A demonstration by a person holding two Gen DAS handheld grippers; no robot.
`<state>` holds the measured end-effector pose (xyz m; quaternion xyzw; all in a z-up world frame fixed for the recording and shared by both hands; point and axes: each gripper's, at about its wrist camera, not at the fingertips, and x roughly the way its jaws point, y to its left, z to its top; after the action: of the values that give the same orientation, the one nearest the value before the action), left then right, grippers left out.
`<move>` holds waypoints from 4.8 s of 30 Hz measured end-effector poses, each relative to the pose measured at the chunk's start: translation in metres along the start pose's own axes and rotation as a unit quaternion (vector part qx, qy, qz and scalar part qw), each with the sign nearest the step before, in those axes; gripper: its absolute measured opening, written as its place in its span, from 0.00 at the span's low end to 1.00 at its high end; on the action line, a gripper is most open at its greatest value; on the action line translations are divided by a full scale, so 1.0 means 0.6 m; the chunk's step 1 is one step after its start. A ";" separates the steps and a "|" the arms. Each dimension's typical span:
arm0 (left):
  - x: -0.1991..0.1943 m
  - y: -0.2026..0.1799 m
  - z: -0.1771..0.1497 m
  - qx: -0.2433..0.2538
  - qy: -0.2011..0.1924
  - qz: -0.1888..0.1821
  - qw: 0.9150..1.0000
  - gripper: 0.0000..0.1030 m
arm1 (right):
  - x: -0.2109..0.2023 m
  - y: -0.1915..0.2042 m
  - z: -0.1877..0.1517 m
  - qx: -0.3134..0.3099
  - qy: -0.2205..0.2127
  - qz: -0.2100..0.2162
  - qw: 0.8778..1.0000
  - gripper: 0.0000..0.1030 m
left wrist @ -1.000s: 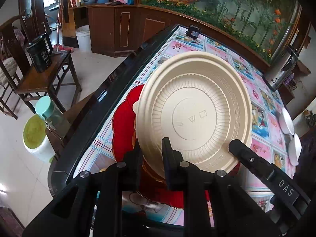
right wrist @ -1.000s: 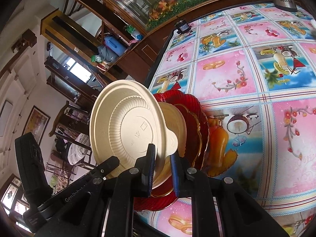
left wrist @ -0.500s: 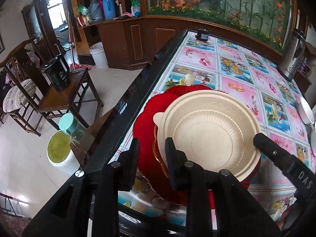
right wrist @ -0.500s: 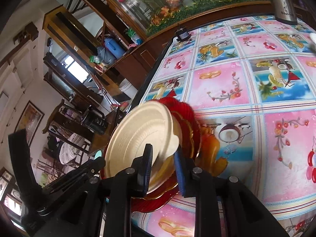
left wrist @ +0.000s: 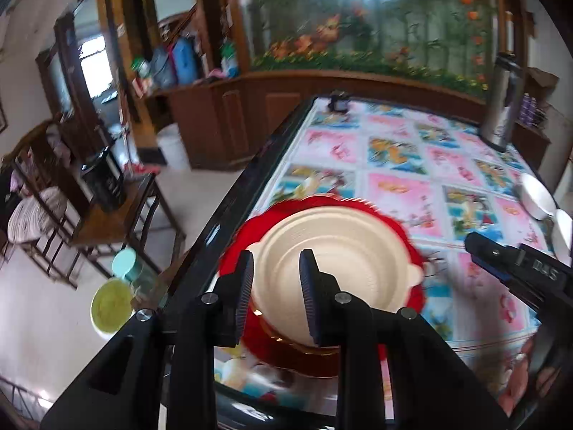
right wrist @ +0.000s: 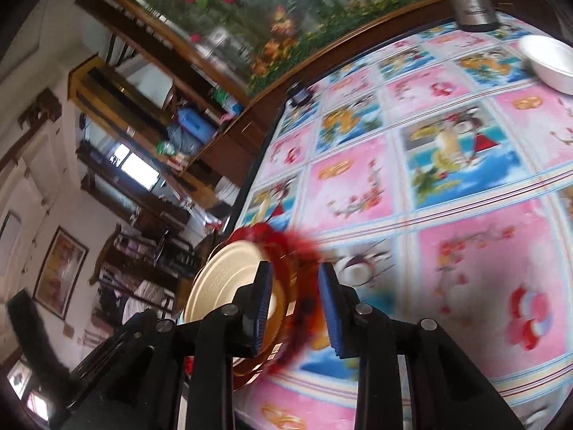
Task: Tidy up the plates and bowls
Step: 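Open the right tool to release the beige bowl and withdraw, then move the right tool toward the large white plate beside the thermos, then grasp the rim of the large white plate with the right tool, then lift and carry the white plate toward the red plate stack with the right tool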
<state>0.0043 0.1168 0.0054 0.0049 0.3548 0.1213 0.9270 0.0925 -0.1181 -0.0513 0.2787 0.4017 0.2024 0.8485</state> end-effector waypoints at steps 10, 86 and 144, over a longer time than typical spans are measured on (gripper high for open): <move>-0.043 -0.076 0.007 0.046 -0.042 -0.018 0.998 0.56 | -0.059 -0.089 0.031 0.052 -0.041 -0.017 0.998 0.31; 0.091 -0.747 0.076 0.159 0.164 -0.236 0.945 0.55 | -0.433 -0.606 0.136 0.278 -0.210 -0.079 0.934 0.44; 0.089 -0.768 0.040 0.140 0.205 -0.289 0.925 0.09 | -0.383 -0.591 0.135 0.273 -0.188 -0.108 0.937 0.16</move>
<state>0.1607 -0.3162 -0.0553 0.0067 0.5363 -0.2038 0.8190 0.0623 -0.5441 -0.1035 0.4875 0.3024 -0.0637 0.8166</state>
